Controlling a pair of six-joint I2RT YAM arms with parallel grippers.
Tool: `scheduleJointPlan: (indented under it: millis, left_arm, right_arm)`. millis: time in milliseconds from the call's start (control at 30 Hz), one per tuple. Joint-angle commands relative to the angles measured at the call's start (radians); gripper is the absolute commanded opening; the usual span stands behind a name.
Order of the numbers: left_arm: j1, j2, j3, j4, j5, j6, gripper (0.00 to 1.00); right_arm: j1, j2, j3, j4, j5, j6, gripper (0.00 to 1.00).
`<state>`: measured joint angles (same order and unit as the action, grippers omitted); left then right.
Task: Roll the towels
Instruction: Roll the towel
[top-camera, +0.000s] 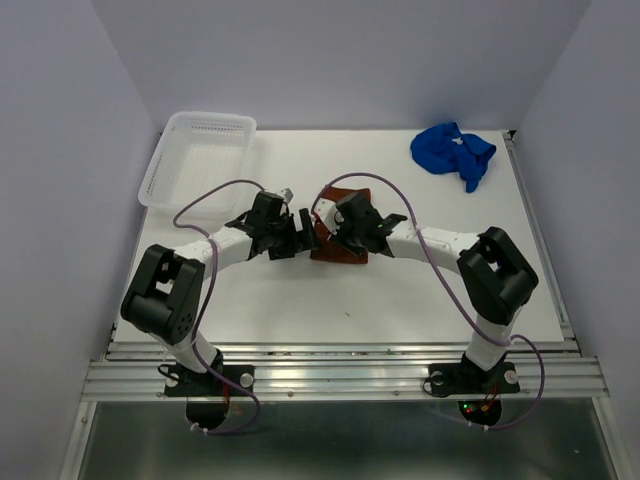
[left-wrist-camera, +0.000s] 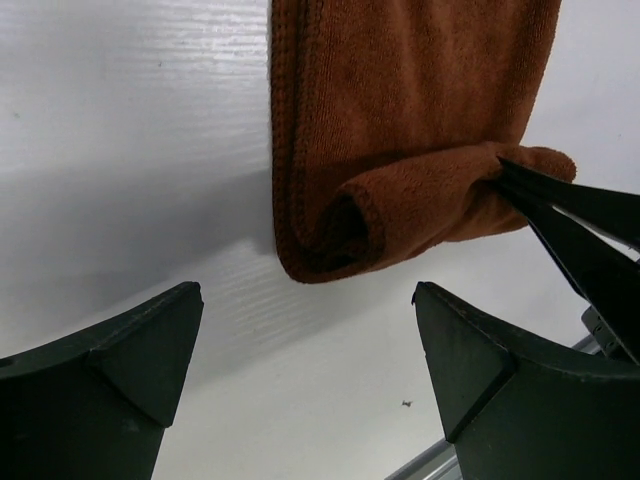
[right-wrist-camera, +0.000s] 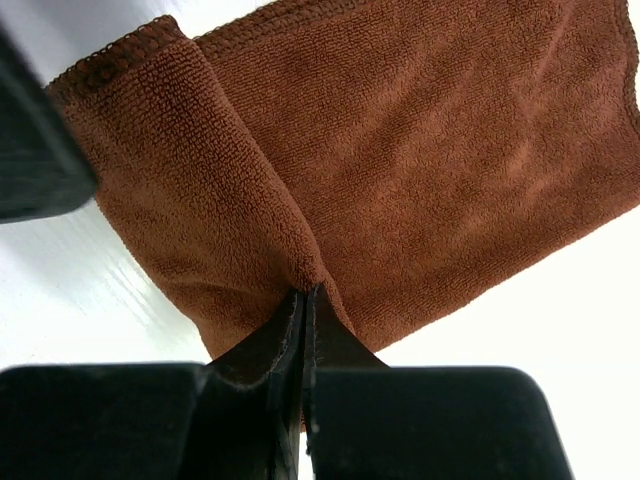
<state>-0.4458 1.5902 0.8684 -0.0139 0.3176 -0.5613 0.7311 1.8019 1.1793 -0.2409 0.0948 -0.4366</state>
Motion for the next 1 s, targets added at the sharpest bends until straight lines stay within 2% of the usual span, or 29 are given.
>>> scheduleJointPlan:
  millis: [0,133,200,333,433,533,633,667,700,733,867,900,967]
  left_arm:
    - [-0.016,0.050,0.058,0.057,0.025,0.021,0.97]
    - [-0.024,0.100,0.076,0.058,0.023,0.021,0.90]
    - [-0.030,0.117,0.086,0.060,0.017,0.026,0.83]
    - [-0.036,0.139,0.096,0.063,0.008,0.024,0.81]
    - [-0.047,0.169,0.113,0.060,-0.003,0.020,0.76]
    - [-0.068,0.200,0.142,0.035,-0.053,0.024,0.61]
    - [-0.088,0.240,0.181,-0.015,-0.101,0.028,0.39]
    - [-0.088,0.250,0.191,-0.029,-0.103,0.021,0.22]
    - [-0.088,0.263,0.193,-0.032,-0.103,0.014,0.17]
    - [-0.088,0.266,0.195,-0.035,-0.103,0.008,0.15]
    - [-0.087,0.255,0.208,-0.089,-0.133,0.001,0.00]
    - [-0.088,0.248,0.213,-0.104,-0.144,0.003,0.00]
    - [-0.087,0.243,0.227,-0.156,-0.144,0.020,0.00]
  right_arm:
    - [-0.015,0.013,0.028,0.052,-0.036,0.016,0.01]
    - [-0.024,0.014,0.025,0.057,-0.050,0.024,0.01]
    - [-0.035,0.016,0.022,0.058,-0.053,0.035,0.01]
    - [-0.044,0.016,0.011,0.060,-0.059,0.049,0.01]
    - [-0.044,0.013,-0.001,0.060,-0.076,0.047,0.01]
    - [-0.055,0.007,-0.018,0.077,-0.086,0.053,0.03]
    - [-0.055,0.001,-0.027,0.092,-0.087,0.056,0.09]
    - [-0.055,-0.006,-0.035,0.097,-0.087,0.056,0.11]
    - [-0.055,-0.009,-0.038,0.107,-0.087,0.055,0.16]
    - [-0.055,-0.015,-0.043,0.114,-0.087,0.055,0.16]
    - [-0.055,-0.071,-0.067,0.135,-0.086,0.039,0.34]
    - [-0.055,-0.108,-0.084,0.144,-0.101,0.030,0.47]
    - [-0.055,-0.147,-0.107,0.158,-0.151,0.016,0.54]
